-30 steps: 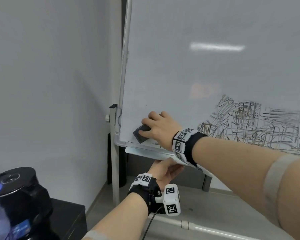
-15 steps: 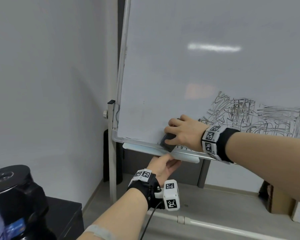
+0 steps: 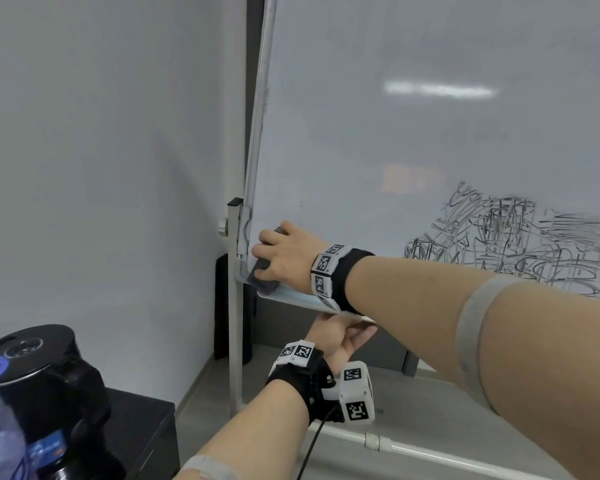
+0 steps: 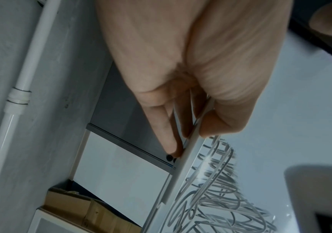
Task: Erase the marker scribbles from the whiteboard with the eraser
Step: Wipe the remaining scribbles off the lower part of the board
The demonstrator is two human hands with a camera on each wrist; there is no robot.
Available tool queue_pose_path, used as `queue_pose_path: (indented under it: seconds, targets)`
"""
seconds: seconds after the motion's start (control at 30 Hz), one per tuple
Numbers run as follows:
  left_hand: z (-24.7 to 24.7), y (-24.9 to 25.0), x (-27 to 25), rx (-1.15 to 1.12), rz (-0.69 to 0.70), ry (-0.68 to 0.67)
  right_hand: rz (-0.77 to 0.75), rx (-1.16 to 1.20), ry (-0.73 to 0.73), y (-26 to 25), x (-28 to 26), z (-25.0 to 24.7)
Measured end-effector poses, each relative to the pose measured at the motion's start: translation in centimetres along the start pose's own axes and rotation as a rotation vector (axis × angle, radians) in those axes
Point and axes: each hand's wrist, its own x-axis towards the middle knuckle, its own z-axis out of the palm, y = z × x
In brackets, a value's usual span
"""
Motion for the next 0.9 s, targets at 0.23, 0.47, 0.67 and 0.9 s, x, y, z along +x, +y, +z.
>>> queue_pose_path:
  seconds: [0.23, 0.47, 0.67, 0.9]
  targets:
    - [0.2, 0.2, -0.5, -0.08, 0.009, -0.072, -0.081, 0.053, -0.078, 3.4, -6.3, 1.4]
    - [0.1, 0.1, -0.1, -0.069, 0.018, -0.032, -0.011, -0.032, -0.06, 2.1, -4.2, 0.9]
    - [0.1, -0.1, -0.2, 0.021, 0.061, -0.001, 0.01, -0.018, 0.017, 0.8, -3.2, 1.2]
    - [0.6, -0.2, 0.0, -0.003, 0.08, 0.038, 0.049, 0.06, -0.03, 3.2, -14.1, 3.6]
